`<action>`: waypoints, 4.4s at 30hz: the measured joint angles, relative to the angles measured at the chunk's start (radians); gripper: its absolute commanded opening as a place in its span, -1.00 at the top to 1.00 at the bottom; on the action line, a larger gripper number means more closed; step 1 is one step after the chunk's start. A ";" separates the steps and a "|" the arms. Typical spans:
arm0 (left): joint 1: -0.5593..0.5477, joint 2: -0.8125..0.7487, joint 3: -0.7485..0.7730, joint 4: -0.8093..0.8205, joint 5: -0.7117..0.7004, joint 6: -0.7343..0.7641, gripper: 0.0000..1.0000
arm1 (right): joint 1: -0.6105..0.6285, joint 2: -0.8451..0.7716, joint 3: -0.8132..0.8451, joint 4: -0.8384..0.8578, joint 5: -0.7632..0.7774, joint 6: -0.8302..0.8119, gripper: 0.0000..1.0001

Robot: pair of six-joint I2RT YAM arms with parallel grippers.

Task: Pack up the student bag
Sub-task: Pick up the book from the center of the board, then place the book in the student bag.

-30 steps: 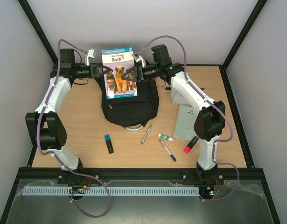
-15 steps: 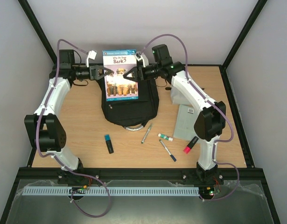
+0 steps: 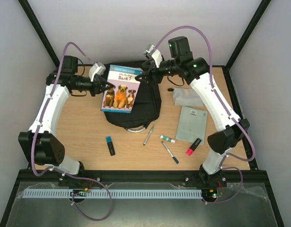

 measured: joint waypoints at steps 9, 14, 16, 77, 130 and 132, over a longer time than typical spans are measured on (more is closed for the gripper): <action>-0.039 -0.101 -0.056 -0.087 -0.023 0.243 0.95 | 0.014 0.011 0.005 -0.093 -0.081 -0.165 -0.73; -0.048 -0.139 -0.056 -0.082 -0.008 0.284 0.95 | 0.055 0.031 0.006 -0.136 -0.142 -0.214 -0.45; -0.050 -0.139 -0.056 -0.071 -0.005 0.283 0.95 | 0.065 0.040 0.006 -0.153 -0.171 -0.222 -0.31; 0.042 -0.048 -0.211 0.771 0.159 -0.926 0.95 | 0.014 0.091 -0.152 0.297 -0.291 0.527 0.48; -0.369 0.207 -0.241 0.080 -0.522 0.263 -0.47 | -0.432 -0.440 -0.791 0.156 0.190 0.343 0.98; -0.383 0.207 -0.248 0.087 -0.530 0.265 -0.40 | -0.435 -0.440 -0.791 0.155 0.181 0.343 0.98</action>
